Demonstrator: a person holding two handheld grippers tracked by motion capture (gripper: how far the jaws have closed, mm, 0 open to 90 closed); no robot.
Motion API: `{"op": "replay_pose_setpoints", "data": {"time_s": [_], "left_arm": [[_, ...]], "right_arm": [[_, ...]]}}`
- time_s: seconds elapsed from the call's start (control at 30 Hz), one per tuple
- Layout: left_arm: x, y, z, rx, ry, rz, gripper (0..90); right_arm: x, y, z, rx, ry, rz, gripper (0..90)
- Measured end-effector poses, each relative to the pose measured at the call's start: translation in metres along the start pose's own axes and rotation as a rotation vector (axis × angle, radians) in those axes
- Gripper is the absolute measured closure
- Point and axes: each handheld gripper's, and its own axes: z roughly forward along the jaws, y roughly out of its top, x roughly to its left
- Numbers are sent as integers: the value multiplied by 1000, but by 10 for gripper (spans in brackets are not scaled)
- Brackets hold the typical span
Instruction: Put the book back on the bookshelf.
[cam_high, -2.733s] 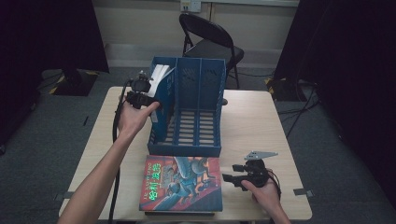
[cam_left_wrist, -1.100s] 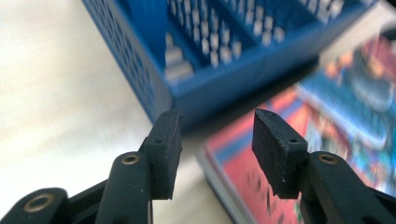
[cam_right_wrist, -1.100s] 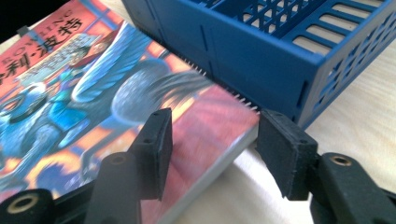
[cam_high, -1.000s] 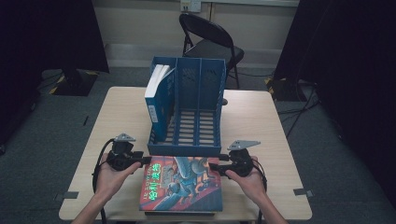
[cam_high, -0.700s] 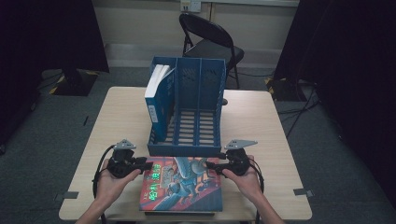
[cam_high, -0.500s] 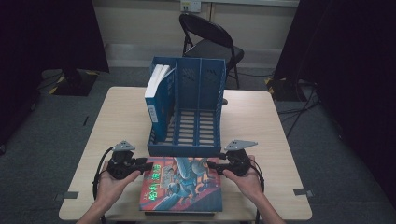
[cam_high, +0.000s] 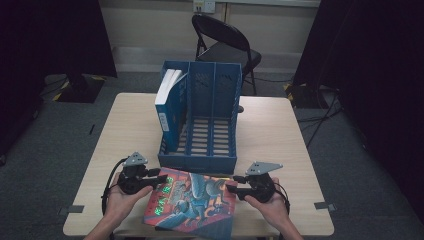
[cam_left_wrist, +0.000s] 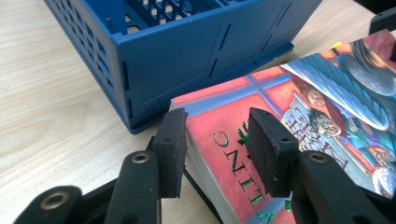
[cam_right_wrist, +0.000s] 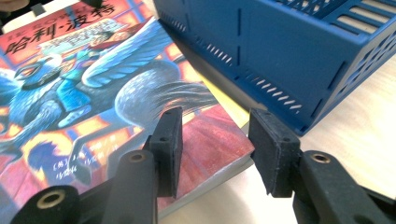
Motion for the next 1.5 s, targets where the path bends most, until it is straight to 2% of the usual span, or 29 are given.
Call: {"op": "replay_pose_setpoints", "data": {"time_s": [0.07,0.2,0.27,0.33,0.4,0.5,0.73,0.93,1.07,1.1,1.27,1.33,1.47,1.5], "left_arm": [[1,0,0,-7,2,-9,628],[1,-2,-4,-4,-13,-5,650],[0,-7,-6,-6,-39,-22,612],[-3,-13,-10,-13,-37,-24,592],[-5,-13,-11,-8,-28,-16,607],[-7,-13,-11,-17,-10,-15,627],[-8,-7,-2,-10,-41,-10,668],[-17,4,10,5,-43,50,675],[-25,12,22,20,-74,85,680],[-27,15,25,28,-80,89,681],[-39,26,41,44,-114,144,685],[-41,29,47,43,-131,139,688],[-45,38,54,82,-148,153,692],[-45,40,56,83,-155,144,695]], "right_arm": [[4,-3,-4,0,8,-4,562],[5,-4,-6,-16,14,-4,561],[4,-2,-2,-34,21,2,522],[5,1,4,-39,24,4,506],[7,5,10,-29,50,-6,555],[12,7,14,-15,34,-32,571],[16,-1,4,8,67,-30,608],[25,-11,-7,27,88,-33,617],[31,-12,-10,43,123,-53,612],[32,-9,-8,37,118,-52,582],[26,6,-1,5,105,-48,607],[23,12,3,-1,108,-47,617],[20,19,15,3,132,-39,619],[20,19,19,8,139,-42,615]]}}
